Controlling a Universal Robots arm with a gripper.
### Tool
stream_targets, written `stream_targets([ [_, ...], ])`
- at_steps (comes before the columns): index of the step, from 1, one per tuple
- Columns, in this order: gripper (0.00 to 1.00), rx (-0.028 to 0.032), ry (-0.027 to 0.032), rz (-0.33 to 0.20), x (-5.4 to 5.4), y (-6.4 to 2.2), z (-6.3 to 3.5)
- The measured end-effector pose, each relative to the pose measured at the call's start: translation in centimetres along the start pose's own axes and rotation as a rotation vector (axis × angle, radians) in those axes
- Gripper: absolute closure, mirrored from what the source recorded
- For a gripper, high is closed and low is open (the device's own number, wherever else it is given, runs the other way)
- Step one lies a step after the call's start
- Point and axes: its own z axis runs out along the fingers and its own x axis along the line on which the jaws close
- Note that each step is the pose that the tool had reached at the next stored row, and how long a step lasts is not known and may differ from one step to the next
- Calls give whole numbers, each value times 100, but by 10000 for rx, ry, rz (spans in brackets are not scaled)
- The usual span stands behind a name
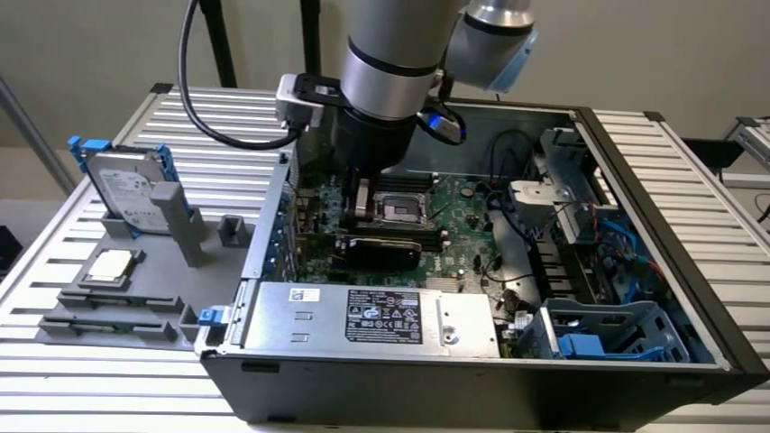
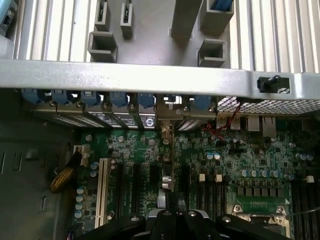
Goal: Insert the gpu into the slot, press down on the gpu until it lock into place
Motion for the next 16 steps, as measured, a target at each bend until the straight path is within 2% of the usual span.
stream_targets([
  [4,89,-392,42,1,0,27,4],
  [7,89,-678,139,4,0,40,7],
  [11,89,-1066,388,25,0,56,10],
  [16,89,-1573,742,82,0,85,14],
])
